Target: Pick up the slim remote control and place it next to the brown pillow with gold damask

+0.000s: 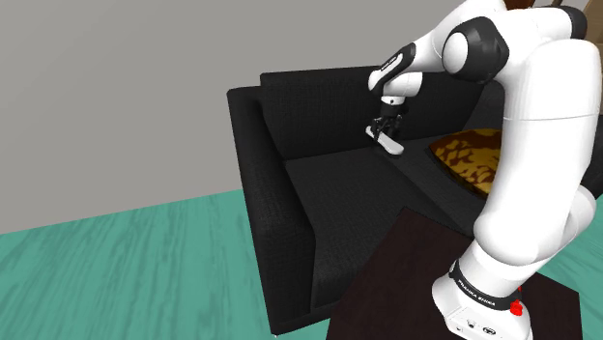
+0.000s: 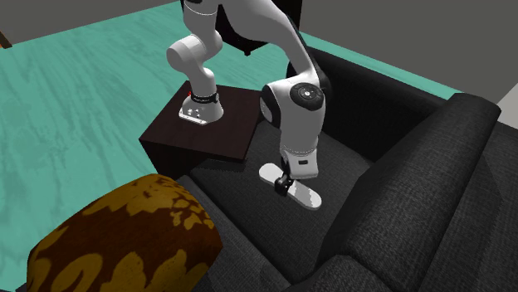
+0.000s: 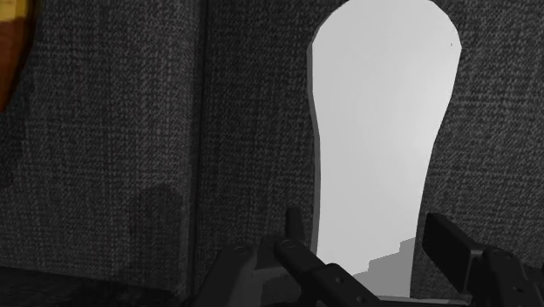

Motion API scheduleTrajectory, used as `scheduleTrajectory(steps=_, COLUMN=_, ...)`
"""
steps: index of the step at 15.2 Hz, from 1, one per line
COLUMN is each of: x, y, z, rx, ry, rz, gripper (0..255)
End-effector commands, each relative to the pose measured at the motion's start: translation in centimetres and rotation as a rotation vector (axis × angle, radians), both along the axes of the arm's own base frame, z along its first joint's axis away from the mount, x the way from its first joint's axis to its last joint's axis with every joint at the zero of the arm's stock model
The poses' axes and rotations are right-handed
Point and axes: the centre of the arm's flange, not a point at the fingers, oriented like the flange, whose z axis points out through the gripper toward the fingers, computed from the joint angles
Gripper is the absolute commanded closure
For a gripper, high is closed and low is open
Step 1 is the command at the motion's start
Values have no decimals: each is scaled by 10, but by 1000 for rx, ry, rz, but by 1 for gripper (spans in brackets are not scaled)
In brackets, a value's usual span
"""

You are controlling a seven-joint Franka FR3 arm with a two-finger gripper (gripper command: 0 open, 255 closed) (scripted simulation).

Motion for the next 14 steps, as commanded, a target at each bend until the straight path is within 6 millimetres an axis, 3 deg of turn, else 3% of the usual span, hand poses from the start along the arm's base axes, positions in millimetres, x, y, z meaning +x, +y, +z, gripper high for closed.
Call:
scheduleTrajectory(steps=1, x=0, y=0, z=11, rx=0, ry=0, rz=0, gripper=255)
scheduleTrajectory(steps=14, x=0, y=0, z=80, rx=0, ry=0, rz=0, gripper=255)
